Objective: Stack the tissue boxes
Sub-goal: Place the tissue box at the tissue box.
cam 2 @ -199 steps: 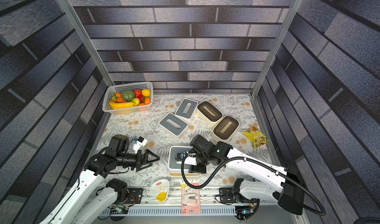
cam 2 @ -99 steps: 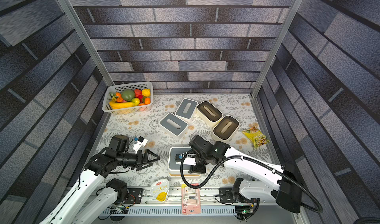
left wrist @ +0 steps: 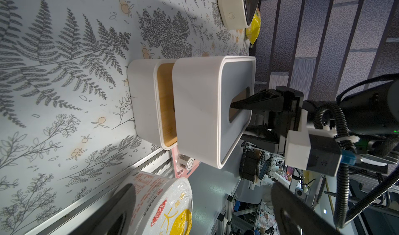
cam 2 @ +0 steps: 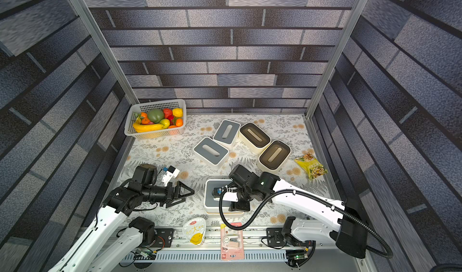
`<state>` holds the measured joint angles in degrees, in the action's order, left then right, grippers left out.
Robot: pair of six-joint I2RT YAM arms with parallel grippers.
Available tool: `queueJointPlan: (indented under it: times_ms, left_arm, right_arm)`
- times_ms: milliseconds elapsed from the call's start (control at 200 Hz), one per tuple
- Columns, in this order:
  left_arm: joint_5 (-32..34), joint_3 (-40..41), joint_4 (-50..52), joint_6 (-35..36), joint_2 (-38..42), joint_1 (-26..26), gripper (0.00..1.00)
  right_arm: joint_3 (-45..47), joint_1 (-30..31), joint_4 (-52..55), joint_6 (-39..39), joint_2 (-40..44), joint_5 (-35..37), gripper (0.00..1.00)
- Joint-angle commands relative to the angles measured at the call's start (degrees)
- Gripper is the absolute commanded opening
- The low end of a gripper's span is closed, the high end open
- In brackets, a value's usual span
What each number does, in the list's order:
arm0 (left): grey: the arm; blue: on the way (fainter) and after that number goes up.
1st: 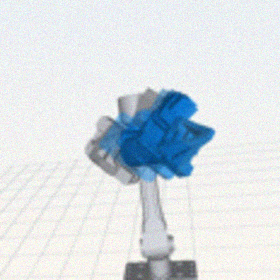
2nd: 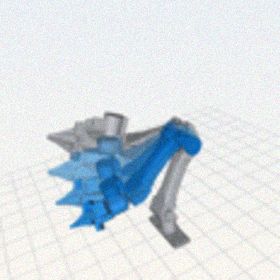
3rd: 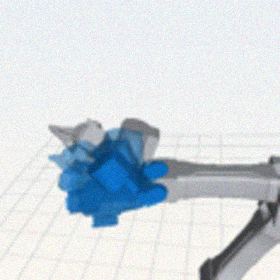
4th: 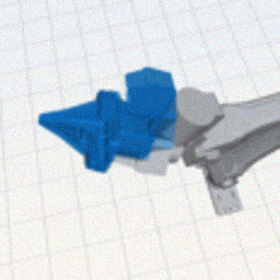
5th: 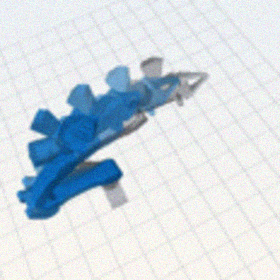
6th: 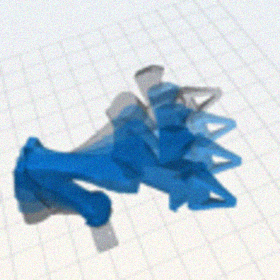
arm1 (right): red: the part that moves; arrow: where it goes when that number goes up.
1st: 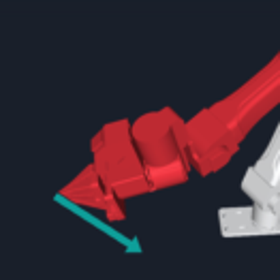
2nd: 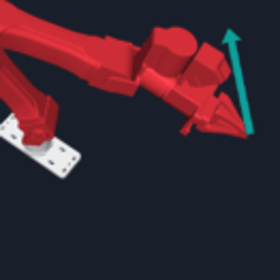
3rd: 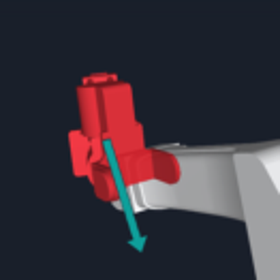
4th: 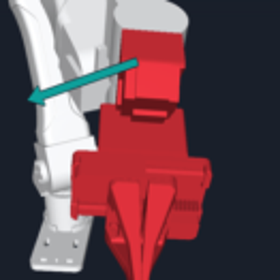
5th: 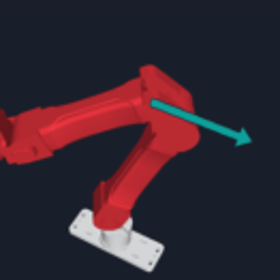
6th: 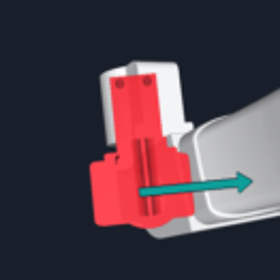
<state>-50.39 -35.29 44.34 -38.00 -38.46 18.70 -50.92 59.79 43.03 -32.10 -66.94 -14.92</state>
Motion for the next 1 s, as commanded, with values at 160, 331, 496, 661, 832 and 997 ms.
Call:
queueJointPlan:
  times_ms: [160, 331, 496, 661, 832, 997]
  left_arm:
    - [-0.6, 0.5, 0.0, -0.2, 0.4, 0.1, 1.00]
    - [-0.6, 0.5, 0.1, -0.2, 0.3, 0.2, 1.00]
    - [-0.6, 0.5, 0.1, -0.2, 0.1, 0.2, 1.00]
    - [-0.5, 0.6, 0.5, -0.3, -0.7, 0.2, 1.00]
    - [-0.4, 0.4, 0.6, -0.1, -1.1, 0.3, 1.00]
    - [-0.4, 0.5, 0.5, -0.1, -1.0, 0.4, 1.00]
  right_arm:
    - [0.2, 0.8, -2.6, -0.4, 0.5, -0.5, 0.42]
    - [0.4, 0.9, -2.9, -0.4, 0.6, -0.5, 0.43]
    - [0.2, 1.0, -2.8, -0.5, 0.3, -0.8, 0.43]
    - [0.4, 1.1, -2.7, -0.6, 0.2, -0.7, 0.43]
    - [0.4, 1.3, -2.8, -0.5, -0.2, -0.7, 0.43]
    - [0.3, 1.4, -2.8, -0.5, -0.9, -0.7, 0.43]
